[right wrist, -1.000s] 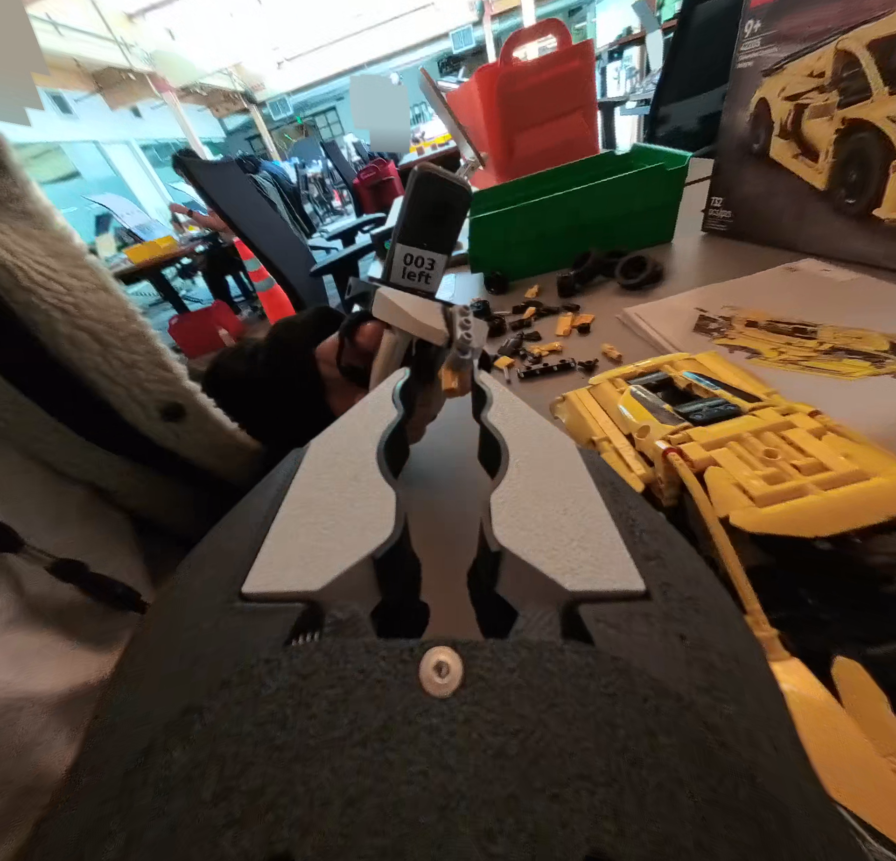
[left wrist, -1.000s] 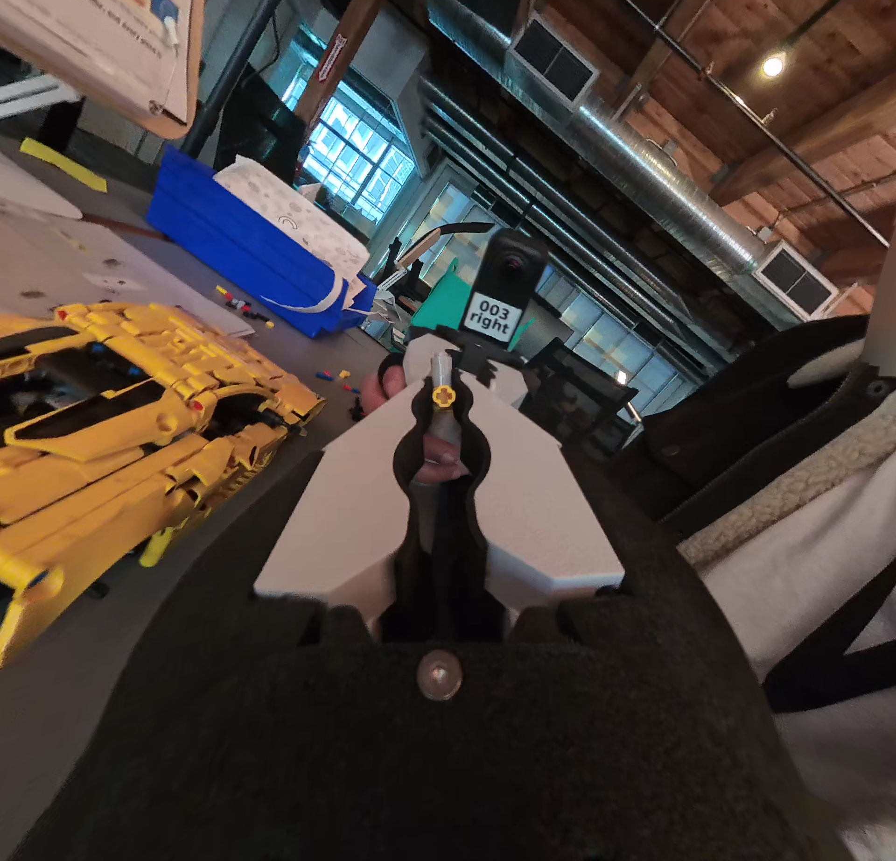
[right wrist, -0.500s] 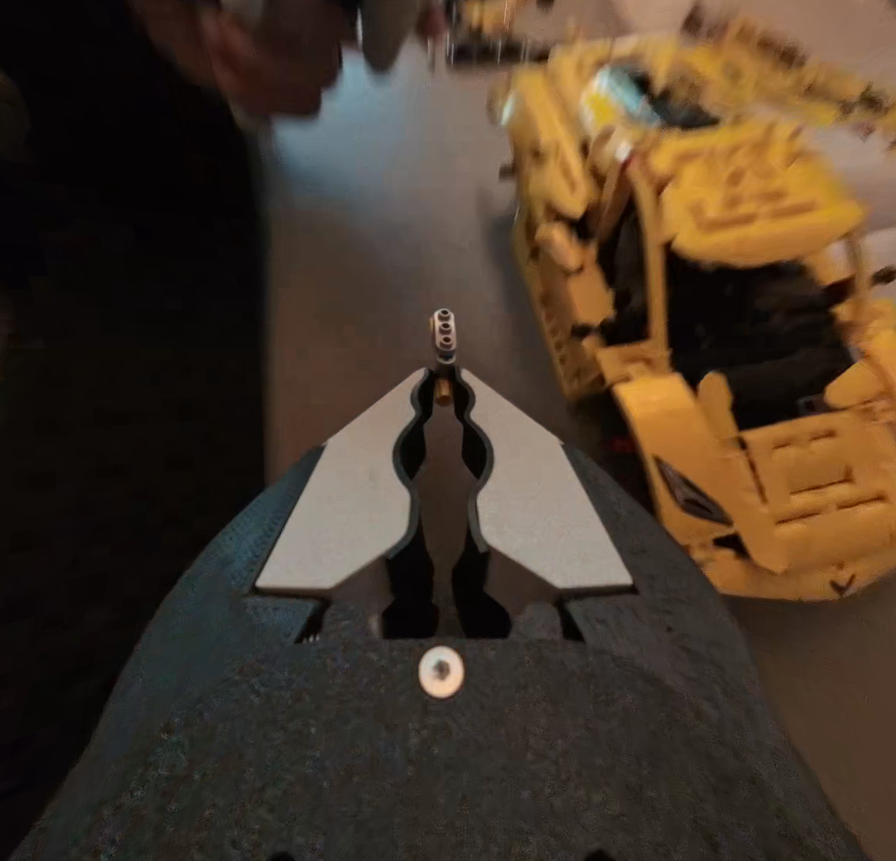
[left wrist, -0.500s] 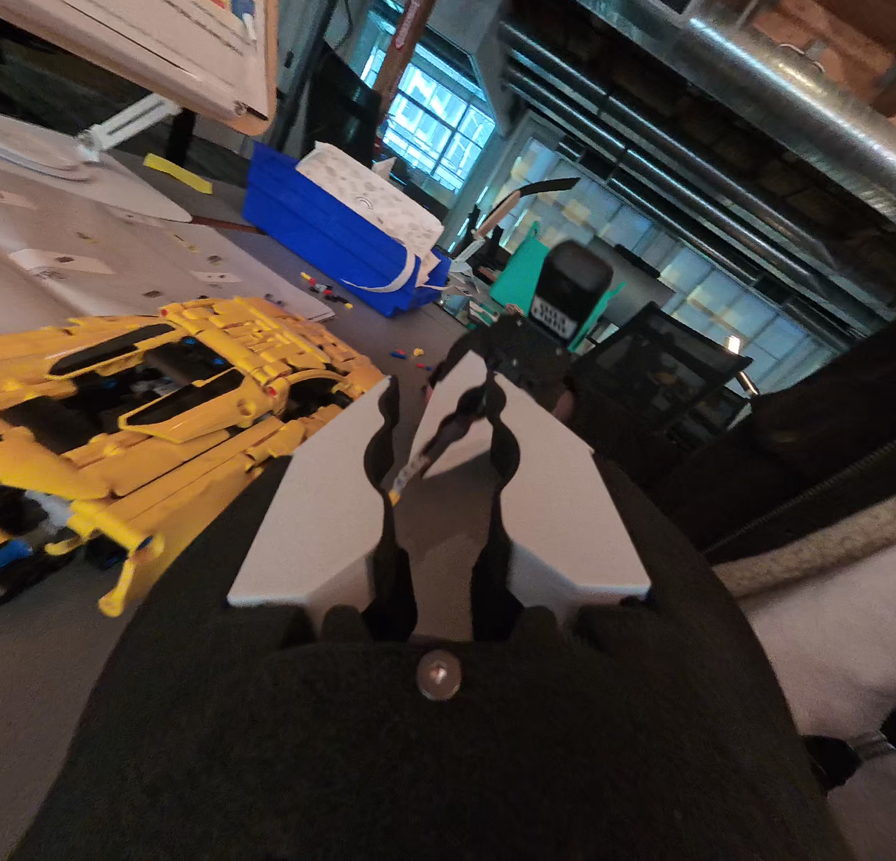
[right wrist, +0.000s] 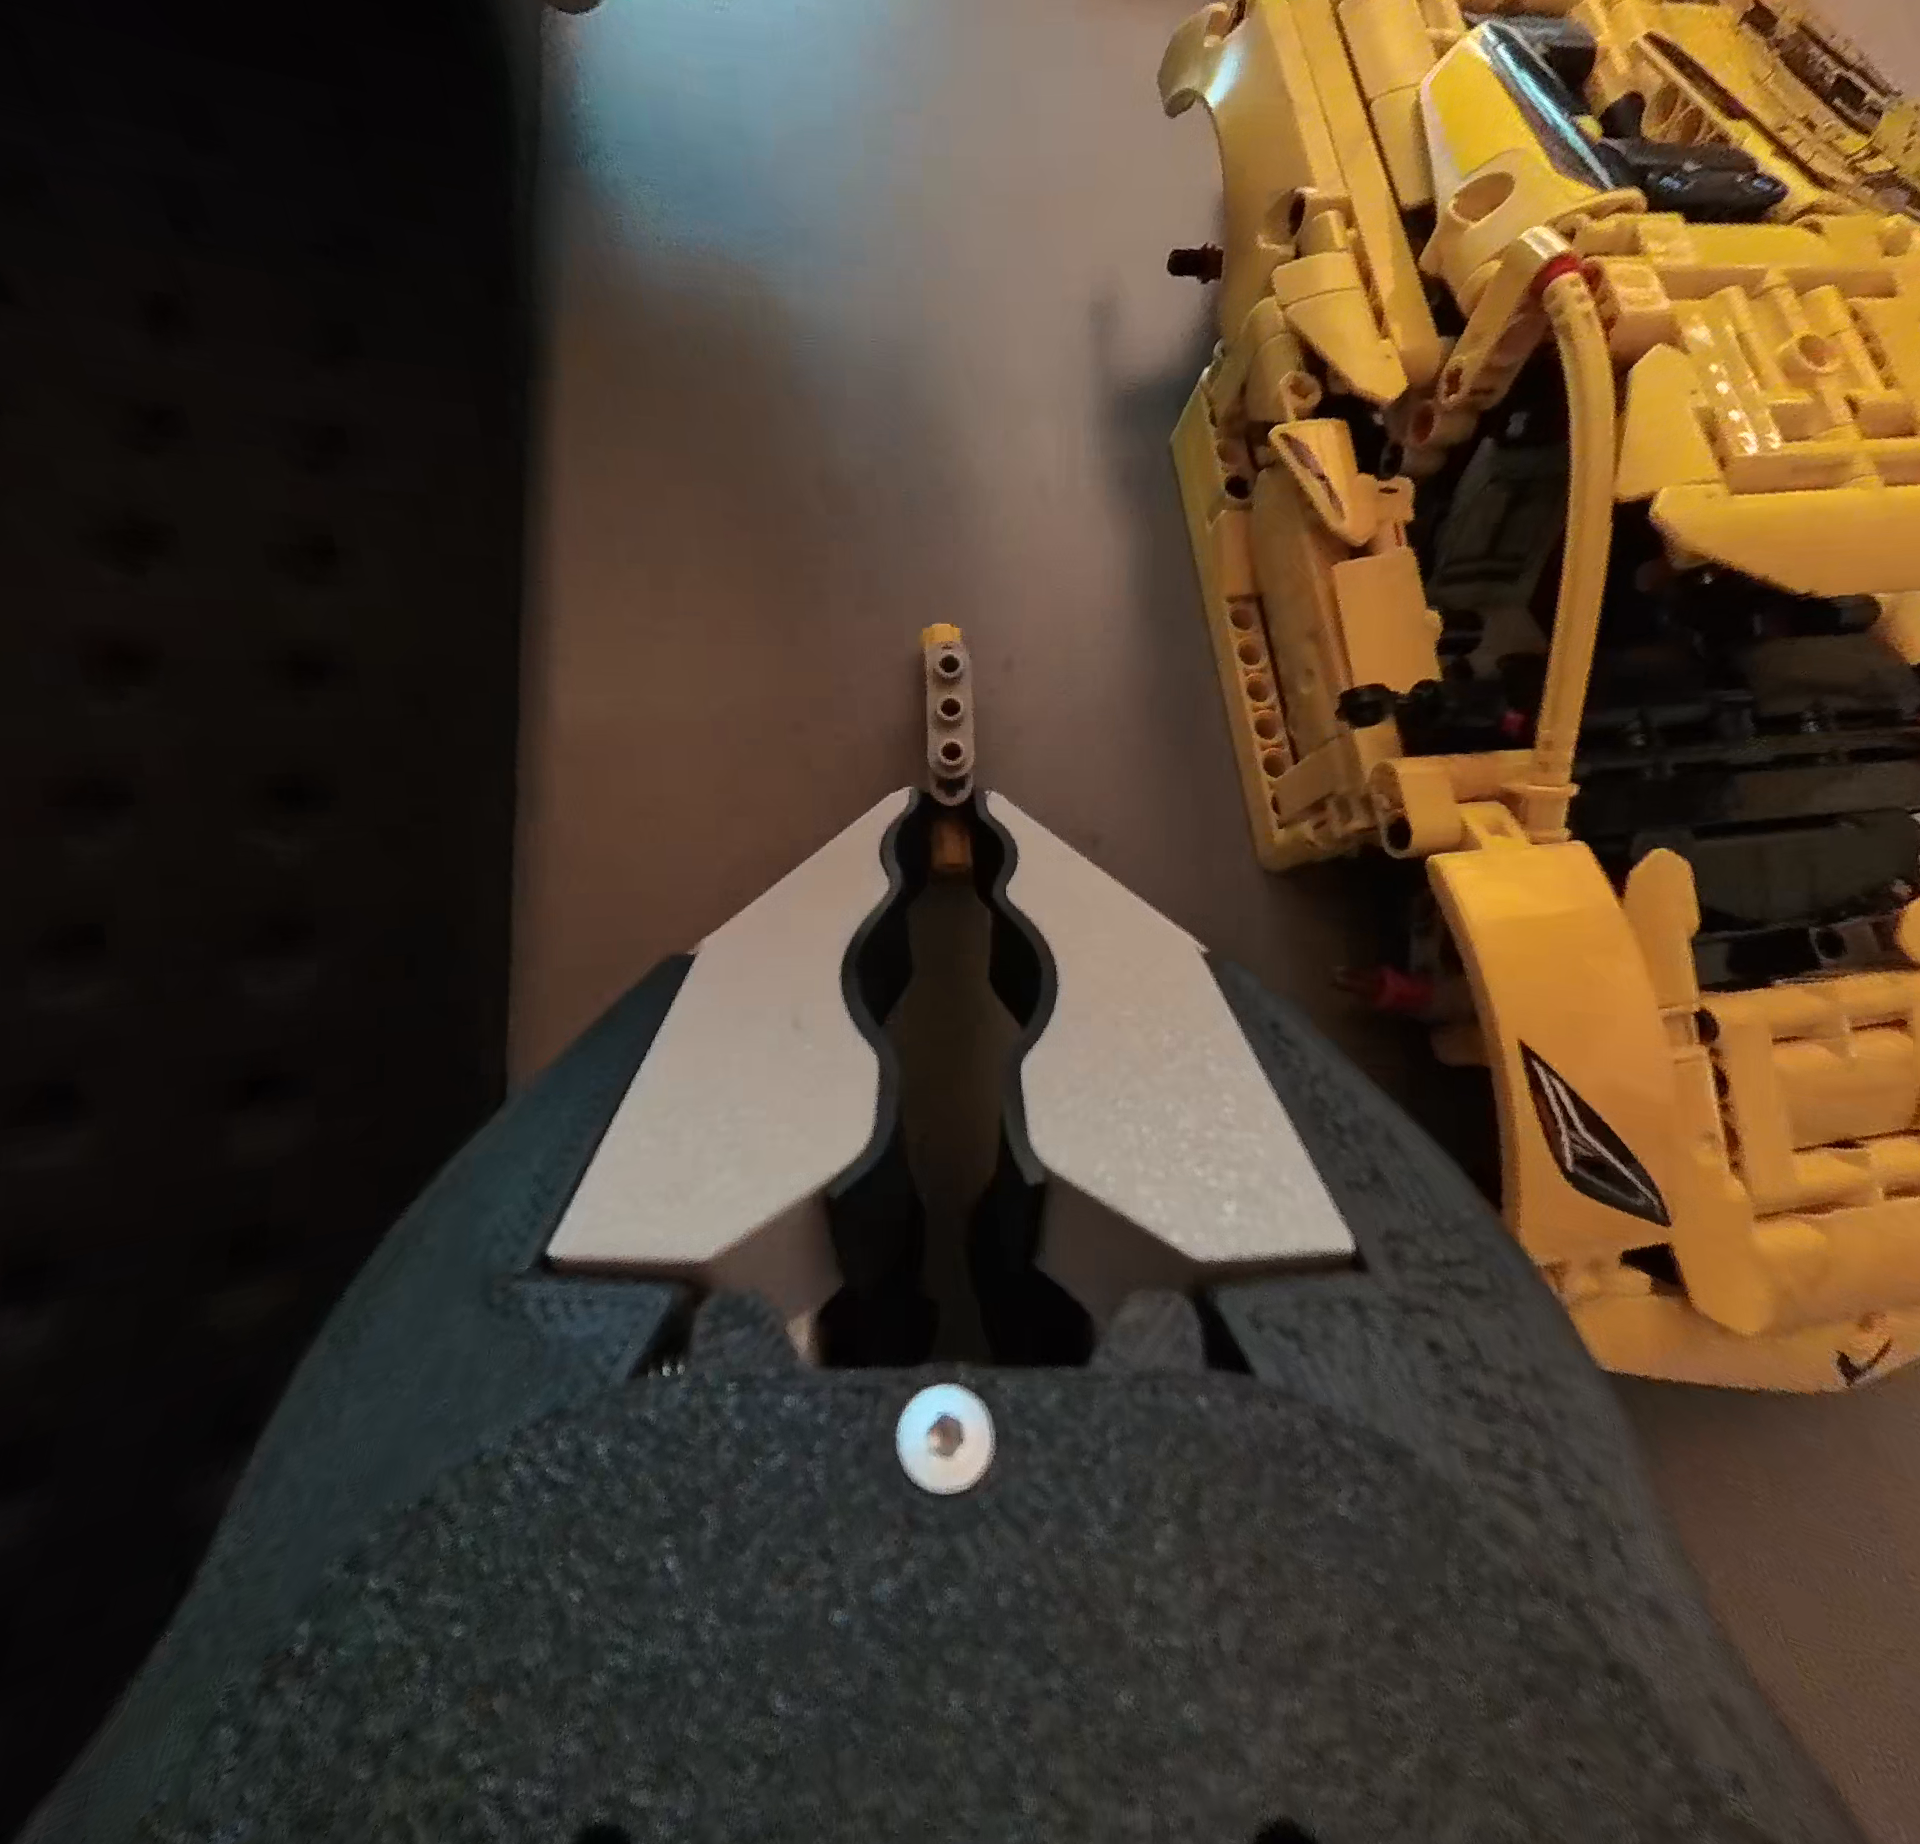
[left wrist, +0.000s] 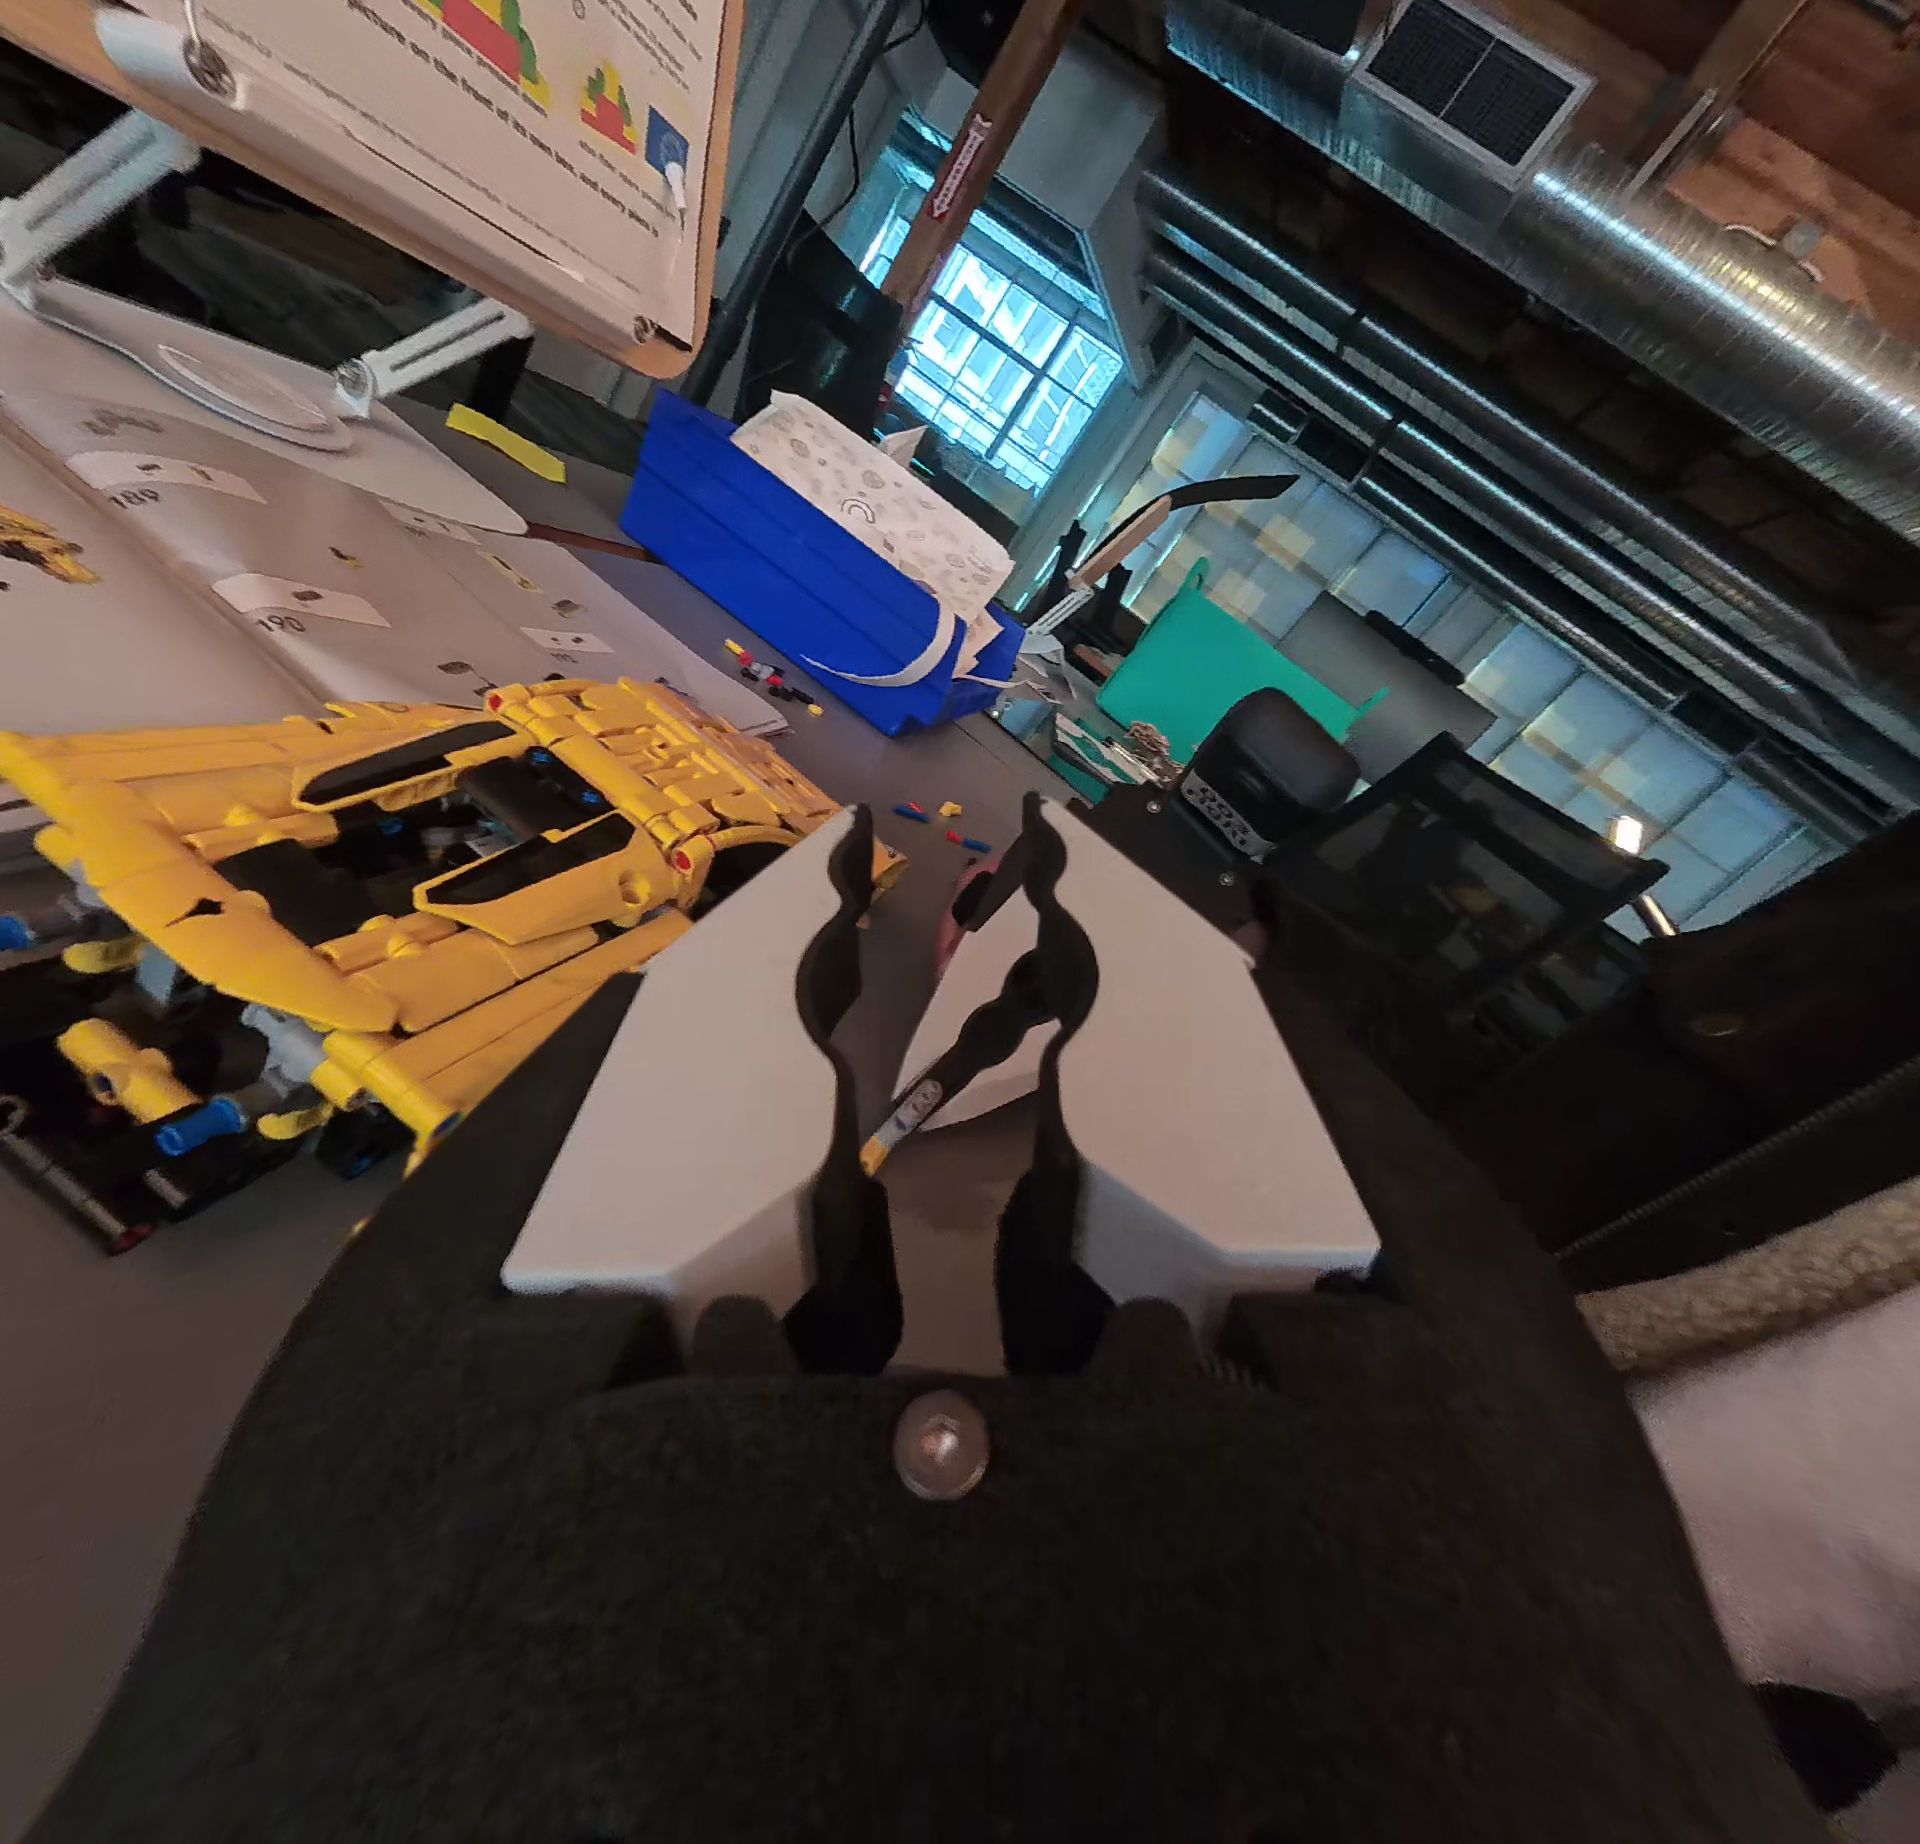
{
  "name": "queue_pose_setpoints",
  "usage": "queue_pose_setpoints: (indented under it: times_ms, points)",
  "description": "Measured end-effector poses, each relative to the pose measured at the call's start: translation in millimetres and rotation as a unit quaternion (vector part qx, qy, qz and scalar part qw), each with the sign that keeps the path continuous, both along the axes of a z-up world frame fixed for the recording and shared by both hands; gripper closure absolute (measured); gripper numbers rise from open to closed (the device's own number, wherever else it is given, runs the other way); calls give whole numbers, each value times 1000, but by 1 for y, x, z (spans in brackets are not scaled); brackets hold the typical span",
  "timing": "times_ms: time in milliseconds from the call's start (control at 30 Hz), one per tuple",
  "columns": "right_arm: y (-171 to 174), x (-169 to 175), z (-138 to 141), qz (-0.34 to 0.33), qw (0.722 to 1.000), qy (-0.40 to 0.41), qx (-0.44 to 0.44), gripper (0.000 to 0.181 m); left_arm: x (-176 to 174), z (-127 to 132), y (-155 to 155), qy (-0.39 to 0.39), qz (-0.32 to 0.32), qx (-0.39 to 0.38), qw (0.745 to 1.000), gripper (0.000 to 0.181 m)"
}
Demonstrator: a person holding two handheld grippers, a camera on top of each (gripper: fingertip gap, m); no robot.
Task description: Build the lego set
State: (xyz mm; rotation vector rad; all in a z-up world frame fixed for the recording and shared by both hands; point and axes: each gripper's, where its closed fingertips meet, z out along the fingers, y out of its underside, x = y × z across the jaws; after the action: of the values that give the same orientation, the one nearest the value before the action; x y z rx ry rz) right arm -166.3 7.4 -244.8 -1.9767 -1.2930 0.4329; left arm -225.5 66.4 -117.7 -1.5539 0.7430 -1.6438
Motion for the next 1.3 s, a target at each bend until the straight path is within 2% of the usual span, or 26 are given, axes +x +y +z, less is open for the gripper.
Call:
queue_pose_setpoints:
  times_ms: [133,200,300,400,500,567,667,733,767,833,900,933,1000,1067,1133,1200,1300]
  points:
    - [1,1,0,-6,1000,1,0,174,0,-4,1,10,2,1,1000,154]
    - [2,4,1,-12,1000,1,1,167,0,-4,3,12,7,3,1000,154]
    - [6,10,20,-31,999,41,12,165,0,-5,4,18,11,8,1000,154]
    - [12,26,65,-62,990,120,38,157,1,-3,5,30,14,23,999,154]
    - [35,77,137,-143,973,155,95,160,3,14,10,68,10,58,996,154]
    - [52,110,178,-192,967,138,90,151,7,35,16,101,-6,81,992,153]
    - [82,151,199,-268,962,56,9,146,24,73,28,141,-46,111,983,154]
    - [106,172,191,-316,947,29,-39,146,41,88,58,161,-25,141,976,154]
    - [115,180,175,-343,935,32,-86,144,49,87,80,181,-4,156,971,154]
    - [127,195,137,-390,901,48,-186,130,59,68,125,234,43,167,957,153]
    - [133,208,100,-444,858,90,-244,129,59,52,159,229,93,138,959,153]
    - [136,216,85,-465,844,108,-242,136,58,47,164,202,104,118,967,153]
    - [132,234,57,-509,816,119,-247,137,52,32,168,166,118,103,974,153]
    - [126,246,36,-533,795,123,-263,137,48,16,171,180,117,114,970,153]
    - [122,253,25,-543,777,123,-292,136,47,17,170,185,112,133,967,153]
    - [121,260,22,-555,769,116,-296,147,45,21,170,179,121,149,965,154]
    - [115,267,16,-562,768,81,-297,151,43,20,173,180,137,158,961,154]
